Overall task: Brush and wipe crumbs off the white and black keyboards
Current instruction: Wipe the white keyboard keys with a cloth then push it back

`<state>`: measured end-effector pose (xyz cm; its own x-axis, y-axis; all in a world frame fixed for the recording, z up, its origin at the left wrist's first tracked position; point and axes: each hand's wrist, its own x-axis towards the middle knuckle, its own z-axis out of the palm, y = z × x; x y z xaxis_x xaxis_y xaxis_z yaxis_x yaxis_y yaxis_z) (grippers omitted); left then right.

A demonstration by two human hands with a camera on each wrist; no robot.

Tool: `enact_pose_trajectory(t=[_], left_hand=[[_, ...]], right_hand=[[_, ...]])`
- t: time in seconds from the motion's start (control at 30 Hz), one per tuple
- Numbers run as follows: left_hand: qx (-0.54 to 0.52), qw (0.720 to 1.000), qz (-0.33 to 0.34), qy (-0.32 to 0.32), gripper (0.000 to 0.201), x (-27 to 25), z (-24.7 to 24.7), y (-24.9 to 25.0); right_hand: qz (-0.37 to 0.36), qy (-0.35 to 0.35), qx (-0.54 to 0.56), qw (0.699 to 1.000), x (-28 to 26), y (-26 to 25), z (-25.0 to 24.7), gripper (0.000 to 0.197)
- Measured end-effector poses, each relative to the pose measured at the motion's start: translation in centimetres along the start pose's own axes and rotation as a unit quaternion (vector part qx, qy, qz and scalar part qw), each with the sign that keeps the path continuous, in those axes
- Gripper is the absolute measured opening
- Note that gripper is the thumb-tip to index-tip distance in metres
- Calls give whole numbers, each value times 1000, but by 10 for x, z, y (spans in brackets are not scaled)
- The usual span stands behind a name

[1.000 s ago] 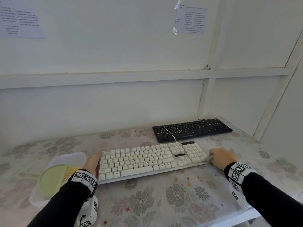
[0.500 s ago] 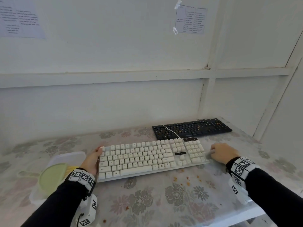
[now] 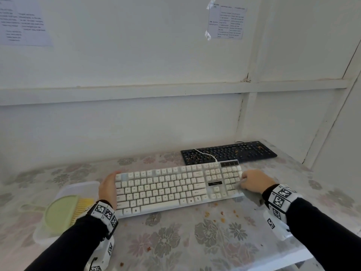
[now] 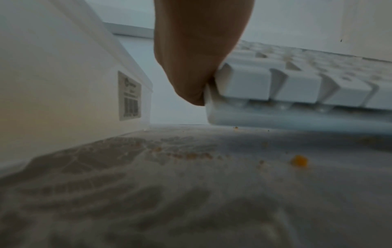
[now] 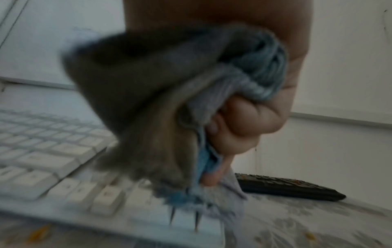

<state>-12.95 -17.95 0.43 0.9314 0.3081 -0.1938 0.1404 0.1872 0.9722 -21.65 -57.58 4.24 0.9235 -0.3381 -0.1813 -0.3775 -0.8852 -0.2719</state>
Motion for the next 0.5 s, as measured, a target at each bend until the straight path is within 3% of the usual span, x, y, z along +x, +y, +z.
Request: enact_pose_trajectory(t=[0.07,0.13,0.2,0.37,0.5], left_hand=[[6,1000,12,20,20,-2,1,0],[-2,1000,16,18,18,-3,2,0],[-2,1000,19,14,18,-5,3,0],[-12,1000,26,13,20,-5,3,-1],[-9,1000,17,-8,20,-1,2,-2]], right_hand=[[3,38,25,999,3,-3,-10,17],[-27,130,36,990,11,-8,-12,18],[-69,171,36,982,13,-18,-7,18],[-123,117,-49,984,9,-30,11,15],[-81,88,-53,991,6,-42,4,17]])
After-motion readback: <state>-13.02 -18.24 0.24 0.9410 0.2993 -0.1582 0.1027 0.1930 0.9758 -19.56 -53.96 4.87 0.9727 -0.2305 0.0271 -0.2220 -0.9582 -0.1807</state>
